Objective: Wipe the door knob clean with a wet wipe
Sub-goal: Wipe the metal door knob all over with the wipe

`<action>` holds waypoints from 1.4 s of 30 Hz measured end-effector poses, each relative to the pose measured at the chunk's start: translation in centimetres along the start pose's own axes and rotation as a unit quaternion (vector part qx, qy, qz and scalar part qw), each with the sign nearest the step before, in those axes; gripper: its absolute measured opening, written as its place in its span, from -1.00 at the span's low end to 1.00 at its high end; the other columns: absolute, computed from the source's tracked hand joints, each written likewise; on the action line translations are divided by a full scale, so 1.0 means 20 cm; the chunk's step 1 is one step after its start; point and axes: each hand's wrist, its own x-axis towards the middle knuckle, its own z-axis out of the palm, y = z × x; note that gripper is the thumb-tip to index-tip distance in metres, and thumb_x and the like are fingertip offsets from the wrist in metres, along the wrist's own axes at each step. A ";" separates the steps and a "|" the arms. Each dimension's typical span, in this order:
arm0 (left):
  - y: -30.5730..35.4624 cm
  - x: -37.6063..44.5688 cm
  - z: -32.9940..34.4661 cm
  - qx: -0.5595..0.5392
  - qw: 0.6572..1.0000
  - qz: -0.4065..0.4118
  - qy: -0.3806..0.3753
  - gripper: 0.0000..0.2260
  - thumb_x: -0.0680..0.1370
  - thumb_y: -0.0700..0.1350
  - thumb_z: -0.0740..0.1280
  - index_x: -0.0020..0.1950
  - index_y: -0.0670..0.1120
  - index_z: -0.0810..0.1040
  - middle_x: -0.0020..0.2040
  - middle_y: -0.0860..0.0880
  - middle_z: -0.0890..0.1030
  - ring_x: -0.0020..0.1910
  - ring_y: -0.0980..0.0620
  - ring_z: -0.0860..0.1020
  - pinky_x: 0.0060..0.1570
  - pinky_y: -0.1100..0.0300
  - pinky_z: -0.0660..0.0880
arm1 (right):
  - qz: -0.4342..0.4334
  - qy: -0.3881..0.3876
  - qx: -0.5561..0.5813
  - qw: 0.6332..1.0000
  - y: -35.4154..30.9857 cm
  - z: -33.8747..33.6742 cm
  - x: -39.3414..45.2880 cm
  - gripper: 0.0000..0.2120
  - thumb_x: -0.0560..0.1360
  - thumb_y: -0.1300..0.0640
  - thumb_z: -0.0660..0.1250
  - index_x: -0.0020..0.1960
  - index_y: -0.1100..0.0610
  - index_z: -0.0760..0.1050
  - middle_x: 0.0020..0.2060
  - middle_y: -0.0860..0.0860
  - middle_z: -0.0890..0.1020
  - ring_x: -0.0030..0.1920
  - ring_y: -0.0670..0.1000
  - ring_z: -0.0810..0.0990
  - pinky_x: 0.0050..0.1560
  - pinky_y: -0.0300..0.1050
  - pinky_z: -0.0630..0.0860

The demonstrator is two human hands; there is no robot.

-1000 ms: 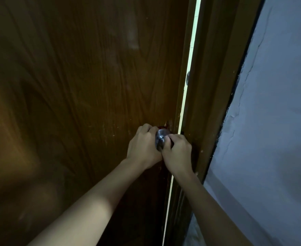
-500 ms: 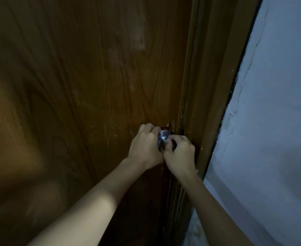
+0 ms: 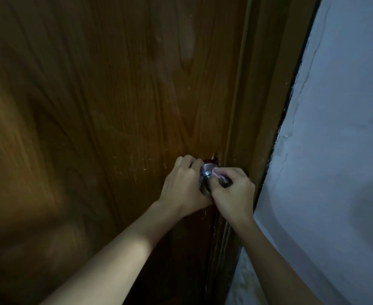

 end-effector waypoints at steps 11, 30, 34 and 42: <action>0.01 0.00 0.00 0.001 1.000 -0.013 -0.012 -0.46 0.39 -0.01 0.39 0.31 -0.13 0.34 0.24 -0.09 0.39 0.21 -0.01 0.32 0.10 0.23 0.35 | -0.006 -0.024 0.003 1.000 0.02 0.05 -0.07 -0.68 0.54 0.19 0.22 0.27 0.22 0.42 0.22 0.09 0.43 0.11 -0.13 0.36 -0.06 -0.61 0.25; -0.02 0.02 0.03 0.014 1.000 -0.012 0.004 -0.41 0.35 0.08 0.39 0.29 -0.14 0.36 0.21 -0.09 0.41 0.19 -0.01 0.34 0.04 0.23 0.38 | 0.401 -0.081 0.508 0.758 0.00 0.02 -0.01 -0.66 0.46 0.24 0.31 0.22 0.25 0.46 0.09 0.20 0.61 0.12 0.10 0.57 0.24 0.02 0.44; -0.04 0.02 0.04 0.008 1.000 -0.011 0.006 -0.38 0.36 0.10 0.37 0.33 -0.14 0.32 0.24 -0.09 0.39 0.21 -0.01 0.33 0.02 0.25 0.34 | 0.430 -0.125 0.610 0.654 0.00 0.00 -0.01 -0.63 0.48 0.19 0.29 0.25 0.27 0.40 0.13 0.25 0.57 0.14 0.17 0.55 0.24 0.05 0.43; -0.10 -0.09 0.05 -0.130 0.988 -0.047 0.068 -0.44 0.34 0.03 0.47 0.27 -0.05 0.39 0.15 0.01 0.44 0.05 0.12 0.45 -0.07 0.33 0.43 | 0.444 -0.158 0.584 0.661 0.02 0.00 -0.02 -0.75 0.46 0.12 0.31 0.11 0.19 0.46 0.11 0.26 0.57 0.16 0.20 0.54 0.26 0.08 0.42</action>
